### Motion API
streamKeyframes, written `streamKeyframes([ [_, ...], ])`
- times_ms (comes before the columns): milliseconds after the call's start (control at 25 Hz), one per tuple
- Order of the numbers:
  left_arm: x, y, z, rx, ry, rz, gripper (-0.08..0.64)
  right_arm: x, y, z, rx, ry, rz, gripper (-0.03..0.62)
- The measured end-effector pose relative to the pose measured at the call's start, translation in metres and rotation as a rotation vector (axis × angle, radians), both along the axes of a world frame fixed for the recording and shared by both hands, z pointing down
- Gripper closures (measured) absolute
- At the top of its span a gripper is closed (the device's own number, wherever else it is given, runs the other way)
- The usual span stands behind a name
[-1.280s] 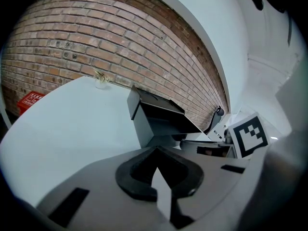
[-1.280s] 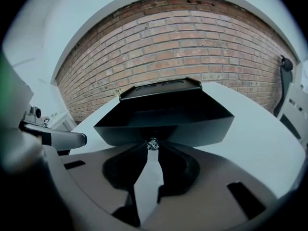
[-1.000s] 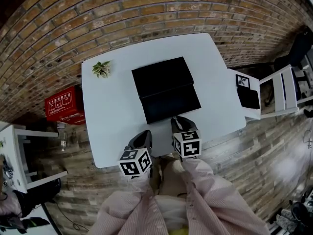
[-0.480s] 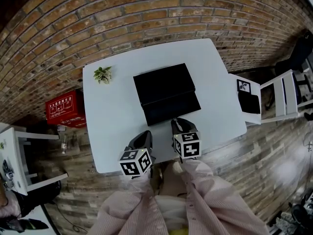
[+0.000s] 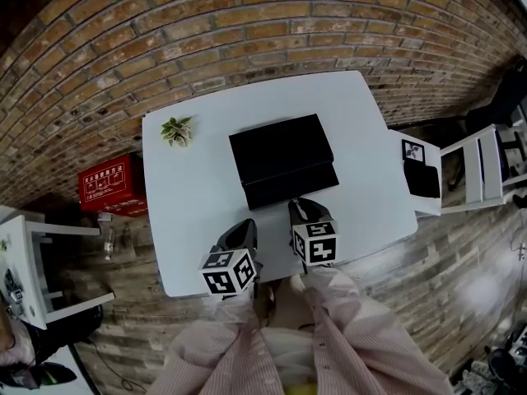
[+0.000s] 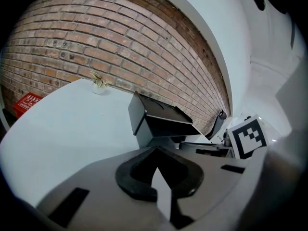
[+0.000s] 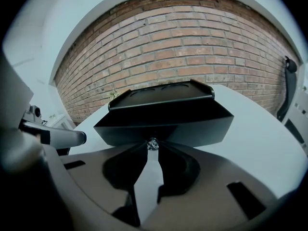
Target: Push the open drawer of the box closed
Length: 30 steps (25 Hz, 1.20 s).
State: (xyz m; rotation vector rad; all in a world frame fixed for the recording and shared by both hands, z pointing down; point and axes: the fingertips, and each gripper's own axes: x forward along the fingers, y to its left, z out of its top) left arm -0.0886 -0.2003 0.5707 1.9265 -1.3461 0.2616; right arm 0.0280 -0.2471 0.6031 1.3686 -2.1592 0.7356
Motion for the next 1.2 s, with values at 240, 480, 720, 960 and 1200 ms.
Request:
streamKeyframes([
  [240,-0.005,-0.011,-0.001,0.006,0.0,-0.002,0.566,-0.003,-0.011,0.0,0.001,0.001,0.004,0.517],
  [480,-0.007,-0.02,-0.001,0.005,0.001,0.001,0.566,-0.006,-0.022,0.0,0.003,-0.001,0.009,0.518],
  [720,-0.008,-0.026,-0.001,0.004,0.001,0.003,0.566,-0.008,-0.03,0.0,0.005,-0.003,0.009,0.518],
  [960,-0.009,-0.033,-0.001,0.004,-0.001,-0.002,0.566,-0.009,-0.038,-0.001,0.008,-0.006,0.006,0.518],
  [1200,-0.01,-0.038,0.0,0.006,-0.004,-0.006,0.566,-0.009,-0.044,-0.001,0.009,-0.01,0.003,0.518],
])
